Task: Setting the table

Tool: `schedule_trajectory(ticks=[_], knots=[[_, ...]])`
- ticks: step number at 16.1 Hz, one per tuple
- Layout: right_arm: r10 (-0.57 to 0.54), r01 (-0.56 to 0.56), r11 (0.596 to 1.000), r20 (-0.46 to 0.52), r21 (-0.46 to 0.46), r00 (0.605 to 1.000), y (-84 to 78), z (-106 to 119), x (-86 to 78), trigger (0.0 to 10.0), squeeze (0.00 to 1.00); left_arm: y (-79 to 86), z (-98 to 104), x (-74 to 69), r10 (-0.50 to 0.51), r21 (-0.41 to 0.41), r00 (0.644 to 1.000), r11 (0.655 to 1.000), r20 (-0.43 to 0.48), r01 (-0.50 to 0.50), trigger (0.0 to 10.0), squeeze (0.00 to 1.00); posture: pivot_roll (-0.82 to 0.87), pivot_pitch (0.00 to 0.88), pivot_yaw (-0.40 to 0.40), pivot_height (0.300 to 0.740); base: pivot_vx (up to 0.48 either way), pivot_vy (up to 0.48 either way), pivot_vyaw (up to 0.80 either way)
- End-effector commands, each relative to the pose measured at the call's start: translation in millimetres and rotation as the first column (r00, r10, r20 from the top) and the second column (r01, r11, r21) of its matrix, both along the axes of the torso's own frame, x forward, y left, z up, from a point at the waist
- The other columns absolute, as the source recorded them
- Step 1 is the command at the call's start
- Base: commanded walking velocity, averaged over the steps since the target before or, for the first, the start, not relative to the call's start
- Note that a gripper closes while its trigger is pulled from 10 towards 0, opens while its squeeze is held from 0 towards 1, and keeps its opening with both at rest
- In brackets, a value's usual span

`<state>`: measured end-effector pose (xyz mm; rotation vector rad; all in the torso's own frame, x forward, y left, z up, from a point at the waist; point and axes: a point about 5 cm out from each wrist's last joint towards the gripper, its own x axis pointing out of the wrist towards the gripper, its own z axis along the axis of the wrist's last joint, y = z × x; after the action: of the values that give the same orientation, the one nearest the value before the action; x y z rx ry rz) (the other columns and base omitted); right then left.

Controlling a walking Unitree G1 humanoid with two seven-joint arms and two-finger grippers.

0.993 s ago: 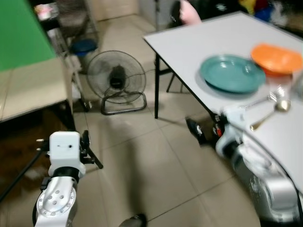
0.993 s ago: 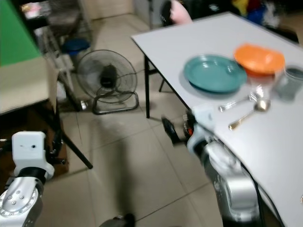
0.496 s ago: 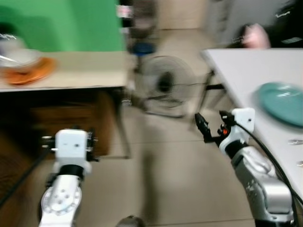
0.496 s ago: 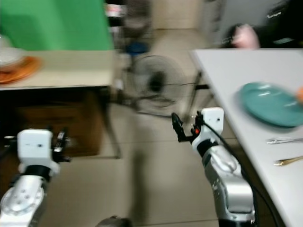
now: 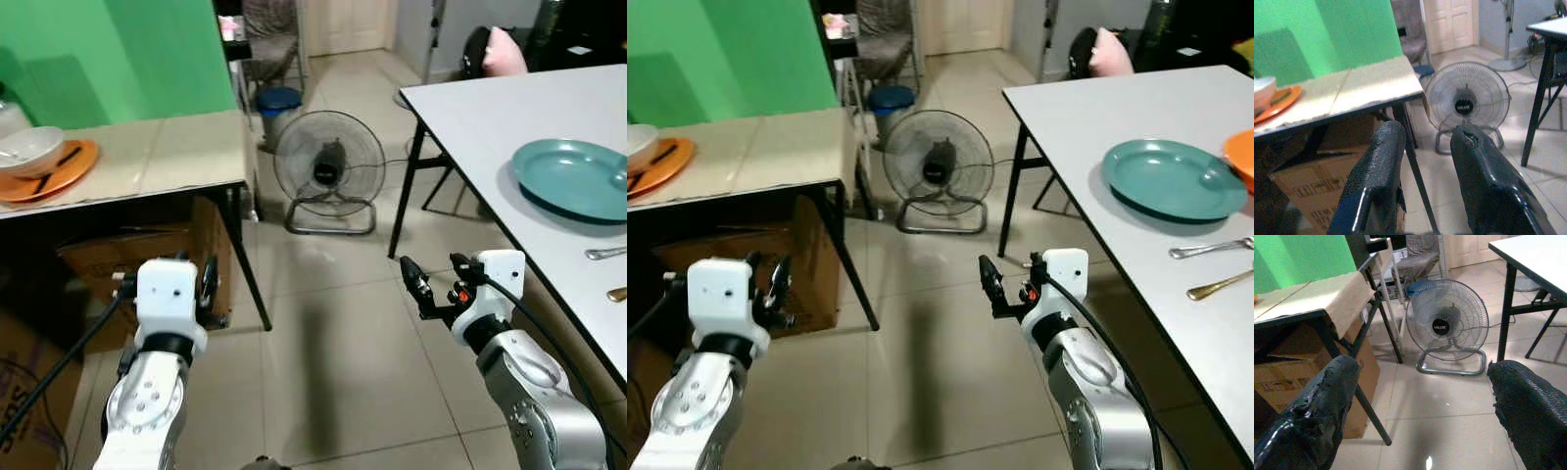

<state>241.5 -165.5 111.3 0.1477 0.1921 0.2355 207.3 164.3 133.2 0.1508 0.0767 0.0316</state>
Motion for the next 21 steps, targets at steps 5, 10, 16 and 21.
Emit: schedule_trajectory(ticks=[5,10,16,21], knots=[[0.009,-0.011,0.999,0.045,0.044,0.999,12.1,10,18.8,10.0,0.00,22.5,11,-4.9,0.083,-0.038,0.996,0.996,0.043,-0.081,10.0,0.00,-0.05,0.029,0.055,0.740,0.332,0.000,0.00],[0.029,-0.036,0.996,0.080,0.085,0.996,16.5,15,17.0,10.0,1.00,25.5,15,-0.5,0.059,-0.012,0.997,0.998,0.053,-0.058,10.0,1.00,-0.06,0.031,0.070,0.740,0.301,0.000,0.00],[-0.055,0.065,0.993,0.106,-0.097,0.993,2.8,8,20.4,10.0,1.00,24.9,8,-0.7,0.018,-0.013,0.999,1.000,0.049,-0.017,10.0,1.00,-0.07,0.035,0.075,0.740,0.294,0.000,0.00],[-0.014,0.019,0.998,0.078,-0.065,0.997,-12.3,-1,18.3,10.0,1.00,43.3,-2,-11.4,0.036,0.022,0.999,0.999,0.018,-0.037,10.0,1.00,-0.07,0.039,0.076,0.740,0.295,0.000,0.00]])
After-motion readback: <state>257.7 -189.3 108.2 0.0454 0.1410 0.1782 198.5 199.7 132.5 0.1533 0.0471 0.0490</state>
